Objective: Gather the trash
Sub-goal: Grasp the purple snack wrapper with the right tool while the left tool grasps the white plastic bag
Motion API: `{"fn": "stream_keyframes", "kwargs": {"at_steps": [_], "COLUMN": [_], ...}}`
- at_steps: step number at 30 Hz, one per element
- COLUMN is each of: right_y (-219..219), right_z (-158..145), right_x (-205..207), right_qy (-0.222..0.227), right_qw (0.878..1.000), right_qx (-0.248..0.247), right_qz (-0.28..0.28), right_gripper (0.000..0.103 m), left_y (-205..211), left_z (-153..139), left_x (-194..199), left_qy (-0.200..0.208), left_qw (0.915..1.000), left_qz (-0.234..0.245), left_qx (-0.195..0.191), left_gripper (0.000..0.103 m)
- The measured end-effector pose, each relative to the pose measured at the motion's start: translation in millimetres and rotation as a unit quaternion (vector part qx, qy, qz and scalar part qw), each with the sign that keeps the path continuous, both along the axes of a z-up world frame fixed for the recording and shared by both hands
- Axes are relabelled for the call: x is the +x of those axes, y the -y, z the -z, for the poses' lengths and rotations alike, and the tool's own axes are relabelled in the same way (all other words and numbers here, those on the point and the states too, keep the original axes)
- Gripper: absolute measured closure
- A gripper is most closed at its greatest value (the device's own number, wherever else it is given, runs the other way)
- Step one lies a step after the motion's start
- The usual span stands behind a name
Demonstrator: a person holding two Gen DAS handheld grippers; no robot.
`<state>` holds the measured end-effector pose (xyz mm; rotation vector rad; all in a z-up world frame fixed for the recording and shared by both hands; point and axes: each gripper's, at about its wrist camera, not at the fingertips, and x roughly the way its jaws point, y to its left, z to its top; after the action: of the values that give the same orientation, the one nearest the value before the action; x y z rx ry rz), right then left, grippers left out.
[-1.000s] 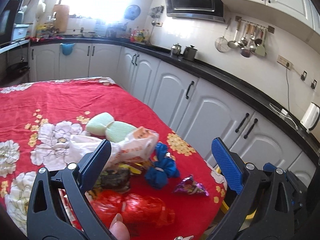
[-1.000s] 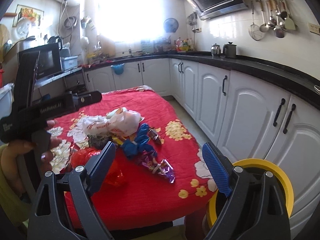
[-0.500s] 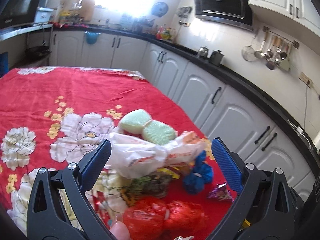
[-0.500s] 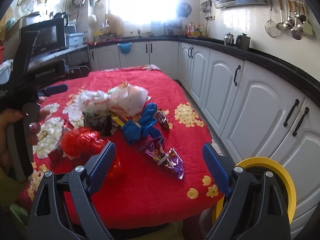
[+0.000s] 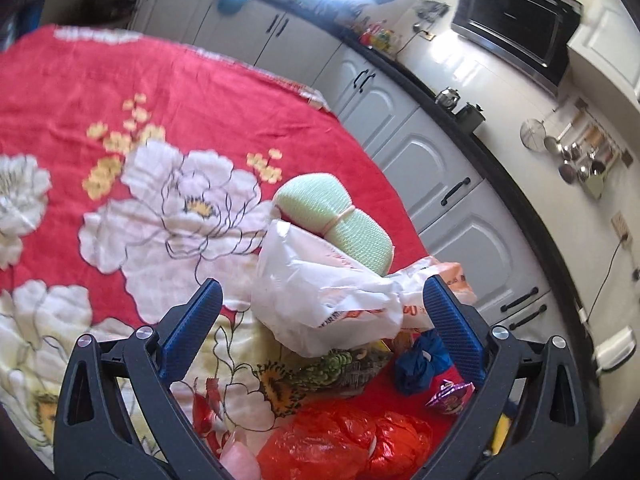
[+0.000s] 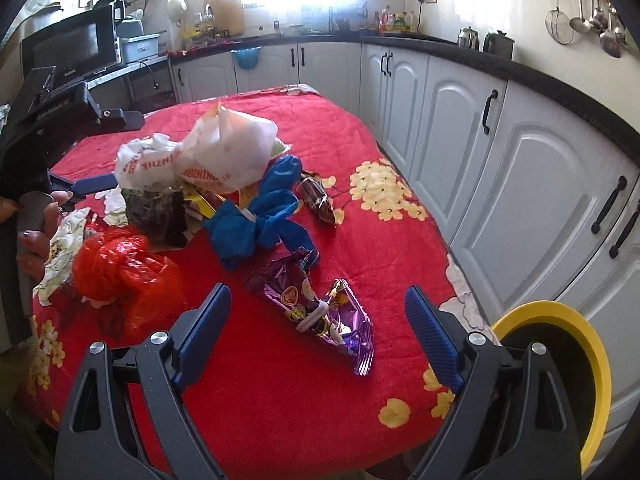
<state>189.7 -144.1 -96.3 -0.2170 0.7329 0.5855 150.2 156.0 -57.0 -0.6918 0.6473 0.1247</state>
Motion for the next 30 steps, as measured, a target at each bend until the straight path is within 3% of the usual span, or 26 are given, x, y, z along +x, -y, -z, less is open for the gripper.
{"fn": "stream_keyframes", "kwargs": {"at_steps": [5,7,9,11,16,18,19,20,29,30], "right_y": [-5,-6,-5,-3,4,8,10,11,23,23], "right_z": [12,17,23,26,25,24,24,25,21,20], "right_x": [11,14,17,15,8,4,2,2,-3,-3], "right_qy": [-0.012,-0.024,-0.040,-0.041,-0.042,-0.043,-0.044,-0.051,-0.057,-0.058], "right_qw": [1.000,1.000,0.999,0.999,0.999,0.999,0.999,0.999,0.998,0.997], "right_qx": [-0.017,-0.020,-0.017,-0.014,0.001,0.008,0.012,0.016,0.038,0.039], "right_qz": [-0.004,-0.006,-0.009,-0.012,-0.006,-0.002,-0.001,-0.003,0.012,0.013], "right_gripper": [0.019,0.029,0.048,0.058,0.065,0.068,0.081,0.086,0.086,0.086], "left_y": [-4,-6,-7,-8,-11,-11,-11,-10,-5,-3], "left_z": [13,17,21,24,27,27,27,27,17,15], "left_x": [10,13,17,18,20,19,19,19,11,10], "left_qy": [-0.011,-0.015,-0.019,-0.022,-0.022,-0.020,-0.020,-0.019,-0.011,-0.009], "left_qw": [0.9991,0.9981,0.9966,0.9957,0.9945,0.9940,0.9939,0.9938,0.9964,0.9967], "left_qz": [0.005,0.005,0.005,0.002,0.001,0.001,0.002,0.003,0.015,0.016], "left_qx": [-0.041,-0.059,-0.080,-0.090,-0.102,-0.107,-0.109,-0.109,-0.083,-0.080], "left_gripper": [0.011,0.011,0.011,0.011,0.012,0.019,0.024,0.026,0.042,0.049]}}
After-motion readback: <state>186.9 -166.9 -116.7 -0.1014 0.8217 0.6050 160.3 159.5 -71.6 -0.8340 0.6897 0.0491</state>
